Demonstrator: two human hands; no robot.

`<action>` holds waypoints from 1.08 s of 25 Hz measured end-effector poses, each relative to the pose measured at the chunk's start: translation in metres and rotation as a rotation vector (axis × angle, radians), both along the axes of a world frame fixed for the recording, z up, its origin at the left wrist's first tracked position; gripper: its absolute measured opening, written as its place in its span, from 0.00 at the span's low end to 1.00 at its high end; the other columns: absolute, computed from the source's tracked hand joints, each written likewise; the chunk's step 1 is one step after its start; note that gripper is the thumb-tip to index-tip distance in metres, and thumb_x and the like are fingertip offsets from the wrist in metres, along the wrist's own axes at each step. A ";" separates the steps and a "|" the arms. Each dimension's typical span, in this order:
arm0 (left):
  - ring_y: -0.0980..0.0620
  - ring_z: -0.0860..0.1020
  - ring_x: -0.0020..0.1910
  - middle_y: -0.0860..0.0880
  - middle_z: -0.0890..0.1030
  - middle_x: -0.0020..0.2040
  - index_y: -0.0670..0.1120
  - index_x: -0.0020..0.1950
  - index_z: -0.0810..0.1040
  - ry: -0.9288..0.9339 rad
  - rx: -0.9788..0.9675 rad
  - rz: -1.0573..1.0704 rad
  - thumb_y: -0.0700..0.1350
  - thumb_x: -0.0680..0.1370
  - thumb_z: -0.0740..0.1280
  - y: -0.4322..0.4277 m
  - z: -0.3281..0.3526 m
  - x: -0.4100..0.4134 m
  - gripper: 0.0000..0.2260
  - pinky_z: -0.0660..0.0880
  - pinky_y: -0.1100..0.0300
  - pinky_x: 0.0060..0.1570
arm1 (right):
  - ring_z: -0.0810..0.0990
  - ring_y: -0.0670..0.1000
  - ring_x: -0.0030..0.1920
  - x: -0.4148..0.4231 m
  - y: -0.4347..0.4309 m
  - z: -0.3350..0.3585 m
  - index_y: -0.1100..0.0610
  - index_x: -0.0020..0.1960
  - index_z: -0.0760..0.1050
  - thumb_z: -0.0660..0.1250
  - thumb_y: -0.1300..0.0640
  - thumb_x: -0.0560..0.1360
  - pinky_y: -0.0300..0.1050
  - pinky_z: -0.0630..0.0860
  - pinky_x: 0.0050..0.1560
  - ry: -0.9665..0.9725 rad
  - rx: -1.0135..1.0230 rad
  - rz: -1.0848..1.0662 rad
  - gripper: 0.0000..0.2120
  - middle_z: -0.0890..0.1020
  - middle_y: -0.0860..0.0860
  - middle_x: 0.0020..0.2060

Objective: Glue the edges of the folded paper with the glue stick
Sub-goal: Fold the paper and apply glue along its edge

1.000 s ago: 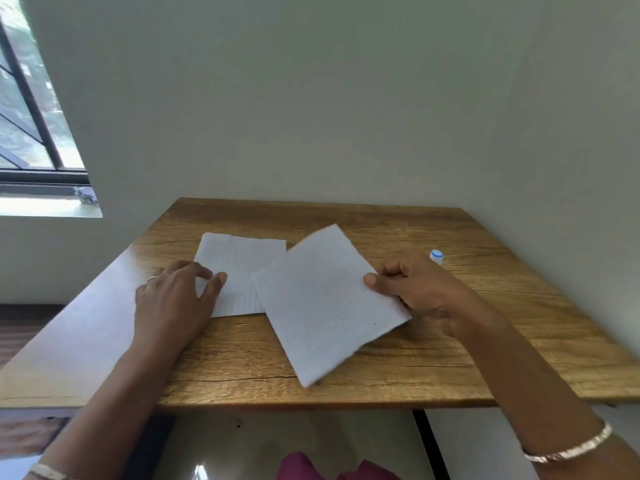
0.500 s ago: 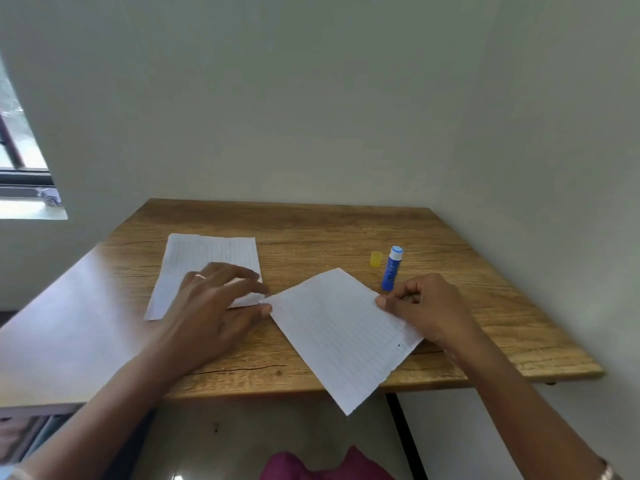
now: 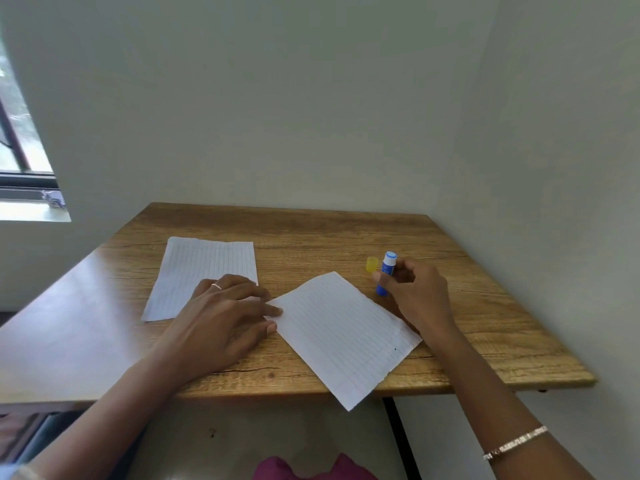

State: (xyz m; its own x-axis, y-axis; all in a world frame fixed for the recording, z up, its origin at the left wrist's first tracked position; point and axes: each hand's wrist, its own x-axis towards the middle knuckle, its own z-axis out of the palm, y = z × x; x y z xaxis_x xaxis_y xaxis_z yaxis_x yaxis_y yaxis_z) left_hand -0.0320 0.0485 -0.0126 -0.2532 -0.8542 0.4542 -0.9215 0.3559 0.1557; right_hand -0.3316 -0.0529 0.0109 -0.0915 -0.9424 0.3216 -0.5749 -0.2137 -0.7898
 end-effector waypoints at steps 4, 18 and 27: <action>0.55 0.73 0.67 0.60 0.80 0.63 0.61 0.60 0.82 0.009 0.036 0.028 0.69 0.76 0.55 -0.007 0.001 -0.011 0.24 0.65 0.50 0.63 | 0.78 0.37 0.41 -0.005 -0.001 0.003 0.55 0.55 0.83 0.76 0.51 0.74 0.31 0.70 0.41 0.016 -0.117 -0.006 0.12 0.82 0.43 0.41; 0.57 0.79 0.55 0.60 0.83 0.52 0.56 0.56 0.79 0.214 0.115 0.015 0.55 0.80 0.64 -0.079 0.030 -0.046 0.09 0.69 0.44 0.65 | 0.75 0.47 0.34 0.000 -0.020 0.020 0.61 0.51 0.79 0.74 0.59 0.73 0.38 0.75 0.32 -1.220 0.492 0.366 0.09 0.77 0.53 0.34; 0.55 0.65 0.73 0.60 0.75 0.67 0.61 0.58 0.80 0.236 0.280 0.056 0.60 0.75 0.69 -0.097 0.021 -0.033 0.13 0.48 0.44 0.73 | 0.73 0.47 0.28 0.035 -0.037 0.012 0.57 0.44 0.77 0.73 0.56 0.74 0.39 0.70 0.29 -1.056 0.514 0.372 0.06 0.75 0.51 0.30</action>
State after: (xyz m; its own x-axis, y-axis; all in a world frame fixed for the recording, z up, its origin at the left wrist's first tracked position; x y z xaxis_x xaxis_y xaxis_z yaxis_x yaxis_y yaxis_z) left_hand -0.0654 -0.0489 0.0079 -0.1188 -0.9631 0.2416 -0.8654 0.2197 0.4503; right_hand -0.2962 -0.0899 0.0230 0.2194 -0.9619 -0.1633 0.4264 0.2451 -0.8707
